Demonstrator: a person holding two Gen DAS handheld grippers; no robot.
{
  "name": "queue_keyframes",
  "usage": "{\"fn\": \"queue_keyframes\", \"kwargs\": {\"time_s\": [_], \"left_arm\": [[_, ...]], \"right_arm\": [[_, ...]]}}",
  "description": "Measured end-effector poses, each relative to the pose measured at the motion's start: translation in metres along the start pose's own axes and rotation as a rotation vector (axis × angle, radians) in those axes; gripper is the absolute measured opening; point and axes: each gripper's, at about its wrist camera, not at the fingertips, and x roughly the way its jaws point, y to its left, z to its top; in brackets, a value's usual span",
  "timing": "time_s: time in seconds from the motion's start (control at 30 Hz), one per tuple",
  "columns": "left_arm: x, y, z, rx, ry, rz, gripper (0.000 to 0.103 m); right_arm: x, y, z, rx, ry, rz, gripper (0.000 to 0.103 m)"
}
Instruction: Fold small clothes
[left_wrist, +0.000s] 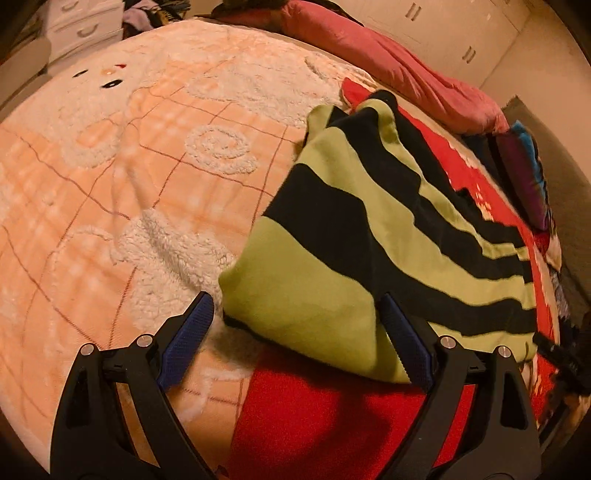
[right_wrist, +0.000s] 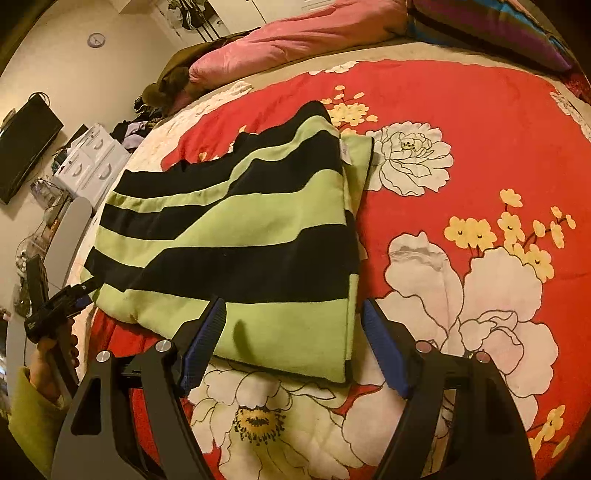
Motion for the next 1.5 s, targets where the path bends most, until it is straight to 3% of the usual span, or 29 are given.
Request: {"fn": "queue_keyframes", "kwargs": {"time_s": [0.07,0.13,0.17,0.2,0.27,0.43,0.57,0.8,0.87,1.03,1.17,1.33,1.4,1.5], "left_arm": [[0.003,0.0,0.001,-0.014,-0.006,-0.01,0.058],[0.003,-0.003,0.002,-0.006,-0.015,-0.015,0.046],[0.0,-0.005,0.003,0.014,-0.025,-0.022,0.032],[-0.002,-0.007,0.004,0.022,-0.028,-0.042,0.028],[-0.007,-0.008,0.006,0.04,-0.034,-0.069,0.017],[-0.025,-0.003,0.009,0.056,-0.053,-0.064,0.013],[-0.017,-0.003,0.006,0.068,-0.016,-0.024,0.013],[-0.016,0.0,0.005,0.07,-0.007,-0.031,0.014],[-0.016,0.0,0.004,0.068,-0.002,-0.029,0.015],[-0.022,0.0,0.004,0.069,-0.005,-0.02,0.019],[-0.028,0.0,0.004,0.079,-0.011,-0.011,0.02],[-0.04,-0.001,0.005,0.1,-0.044,0.01,0.028],[-0.045,-0.002,0.007,0.111,-0.059,0.018,0.035],[-0.049,-0.004,0.009,0.13,-0.075,0.033,0.039]], "right_arm": [[0.003,-0.002,0.0,0.008,0.012,0.007,0.067],[0.006,-0.003,0.0,0.003,0.032,0.018,0.054],[0.007,-0.003,-0.001,-0.003,0.039,0.02,0.042],[0.007,-0.003,-0.001,-0.007,0.038,0.013,0.022],[0.004,-0.005,-0.001,-0.009,0.035,0.013,0.009],[-0.02,0.002,0.004,-0.056,-0.006,0.029,0.007],[-0.013,-0.002,0.003,-0.042,0.032,-0.001,0.007],[0.006,-0.011,-0.003,0.019,0.088,-0.048,0.015],[0.0,-0.009,-0.001,0.007,0.073,-0.082,0.024],[-0.016,-0.005,0.004,0.001,0.025,-0.12,0.032],[-0.029,0.001,0.009,0.0,-0.02,-0.116,0.047],[-0.037,0.016,0.014,-0.032,-0.05,-0.106,0.047],[-0.04,0.023,0.015,-0.041,-0.071,-0.116,0.077],[-0.043,0.032,0.019,-0.059,-0.095,-0.118,0.078]]}}
